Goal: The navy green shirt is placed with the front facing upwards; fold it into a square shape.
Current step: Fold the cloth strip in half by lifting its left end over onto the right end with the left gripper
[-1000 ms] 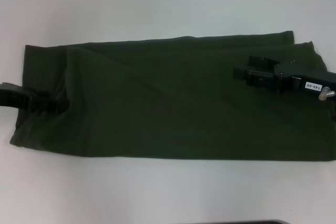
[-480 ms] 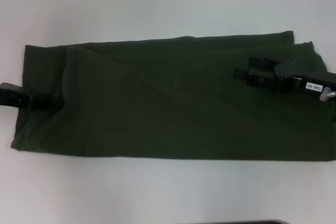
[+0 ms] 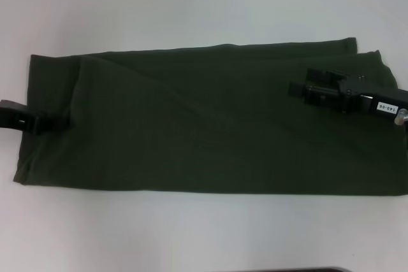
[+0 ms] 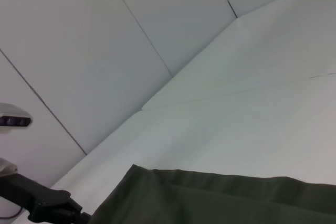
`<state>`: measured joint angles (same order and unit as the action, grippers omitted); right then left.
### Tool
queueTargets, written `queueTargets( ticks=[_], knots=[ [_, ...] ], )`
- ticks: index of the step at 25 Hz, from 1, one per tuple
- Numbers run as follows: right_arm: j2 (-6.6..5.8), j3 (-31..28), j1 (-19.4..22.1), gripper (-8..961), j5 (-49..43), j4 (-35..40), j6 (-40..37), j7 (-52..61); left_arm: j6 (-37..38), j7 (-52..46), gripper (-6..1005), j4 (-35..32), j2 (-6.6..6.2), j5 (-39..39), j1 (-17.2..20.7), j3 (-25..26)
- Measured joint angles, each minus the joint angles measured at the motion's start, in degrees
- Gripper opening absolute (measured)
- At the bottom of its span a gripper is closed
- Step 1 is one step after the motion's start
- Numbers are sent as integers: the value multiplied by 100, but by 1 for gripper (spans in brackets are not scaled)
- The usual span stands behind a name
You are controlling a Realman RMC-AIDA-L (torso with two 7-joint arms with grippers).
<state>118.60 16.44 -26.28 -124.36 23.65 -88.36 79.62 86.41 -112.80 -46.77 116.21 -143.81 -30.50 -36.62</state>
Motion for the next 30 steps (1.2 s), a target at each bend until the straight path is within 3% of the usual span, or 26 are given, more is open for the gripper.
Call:
queueTargets(
  ticks=[1, 16, 24, 30],
  knots=[
    [0, 0, 0, 914, 0, 0, -5, -3, -1, 4, 45, 5, 0, -2, 0, -2],
    [63, 361, -44, 912, -55, -17, 26, -77, 370, 55, 43, -87, 16, 659, 39, 149],
    [75, 431, -36, 911, -44, -58, 70, -78, 357, 17, 42, -299, -41, 658, 149, 572],
    [75, 424, -48, 912, -22, -65, 98, -78, 162, 4, 39, -339, -2, 481, 228, 498]
  ],
)
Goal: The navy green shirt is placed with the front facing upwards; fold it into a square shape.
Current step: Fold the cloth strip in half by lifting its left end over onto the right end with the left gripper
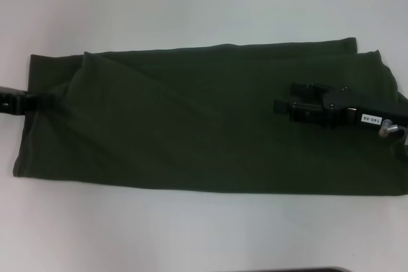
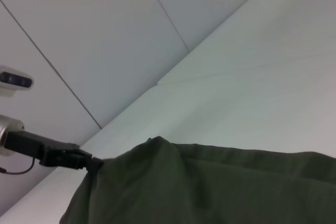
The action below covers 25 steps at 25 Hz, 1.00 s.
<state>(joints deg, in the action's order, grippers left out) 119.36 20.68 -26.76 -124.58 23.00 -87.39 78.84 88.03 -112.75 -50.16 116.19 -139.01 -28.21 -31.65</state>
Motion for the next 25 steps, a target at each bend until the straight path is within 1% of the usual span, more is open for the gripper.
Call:
queueTargets(
  ticks=[6, 7, 10, 14, 17, 20, 23, 25],
  knots=[
    [0, -11, -21, 911, 5, 33, 1, 30, 2, 4, 61, 27, 31, -177, -14, -197],
    [0, -16, -22, 911, 5, 36, 1, 33, 11, -3, 66, 33, 50, -193, -4, -398],
    [0, -27, -22, 912, 5, 42, -2, 36, -8, -7, 80, 20, 91, -222, 8, -523],
    [0, -39, -22, 912, 5, 52, -15, 38, -28, 0, 99, -117, 171, -241, 20, -470],
    [0, -46, -17, 912, 5, 55, -15, 36, -99, -6, 195, -323, 219, -215, 43, -395],
    [0, -48, -13, 912, 5, 56, -8, 34, -188, 1, 291, -466, 258, -212, 46, -218],
    [0, -54, -6, 912, 5, 56, -3, 32, -292, 2, 403, -500, 252, -221, 47, -141],
    [0, -55, -2, 911, 8, 56, -2, 34, -328, -11, 477, -498, 222, -251, 51, -139]
  ],
)
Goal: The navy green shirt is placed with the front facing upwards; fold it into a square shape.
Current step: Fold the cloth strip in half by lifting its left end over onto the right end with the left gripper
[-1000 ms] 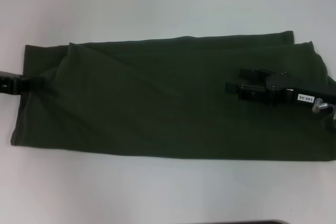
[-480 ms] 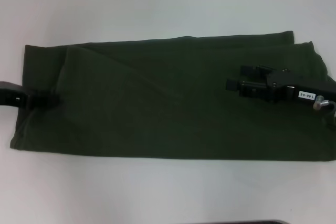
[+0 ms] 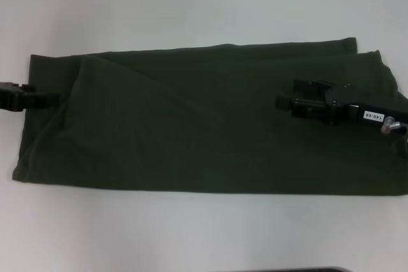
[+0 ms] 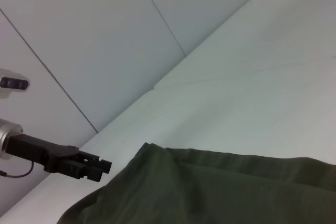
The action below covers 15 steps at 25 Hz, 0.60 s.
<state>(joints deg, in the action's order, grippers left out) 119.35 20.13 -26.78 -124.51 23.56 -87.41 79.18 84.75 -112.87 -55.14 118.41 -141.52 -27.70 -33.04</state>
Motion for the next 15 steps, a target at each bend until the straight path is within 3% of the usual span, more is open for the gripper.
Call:
queueTargets(
  ticks=[6, 15],
  knots=[
    [-1, 0, -6, 911, 5, 0, 2, 3, -63, -59, 676, 26, -45, -56, 73, 0],
    [-10, 0, -12, 912, 6, -1, 3, 16, 23, -83, 741, 133, -121, -111, 160, 0]
  ],
)
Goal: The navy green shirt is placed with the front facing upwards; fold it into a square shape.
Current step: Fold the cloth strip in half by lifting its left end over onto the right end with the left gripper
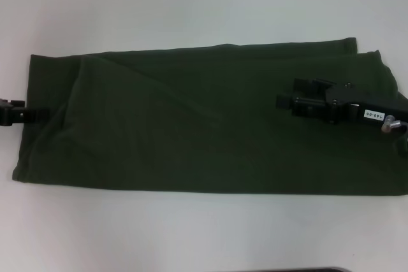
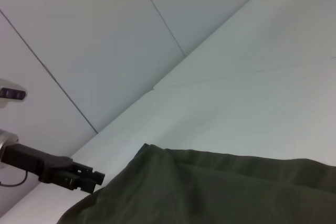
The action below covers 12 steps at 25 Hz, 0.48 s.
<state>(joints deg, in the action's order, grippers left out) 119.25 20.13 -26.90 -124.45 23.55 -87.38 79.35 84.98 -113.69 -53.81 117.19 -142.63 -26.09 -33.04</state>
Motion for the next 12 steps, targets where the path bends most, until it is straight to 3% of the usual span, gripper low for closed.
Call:
queueTargets(
  ticks=[5, 12],
  knots=[
    [-4, 0, 1, 911, 0, 1, 2, 2, -10, -18, 776, 327, -118, -2, -52, 0],
    [-7, 0, 7, 912, -1, 1, 2, 2, -18, -76, 826, 385, -135, -1, -71, 0]
  ],
)
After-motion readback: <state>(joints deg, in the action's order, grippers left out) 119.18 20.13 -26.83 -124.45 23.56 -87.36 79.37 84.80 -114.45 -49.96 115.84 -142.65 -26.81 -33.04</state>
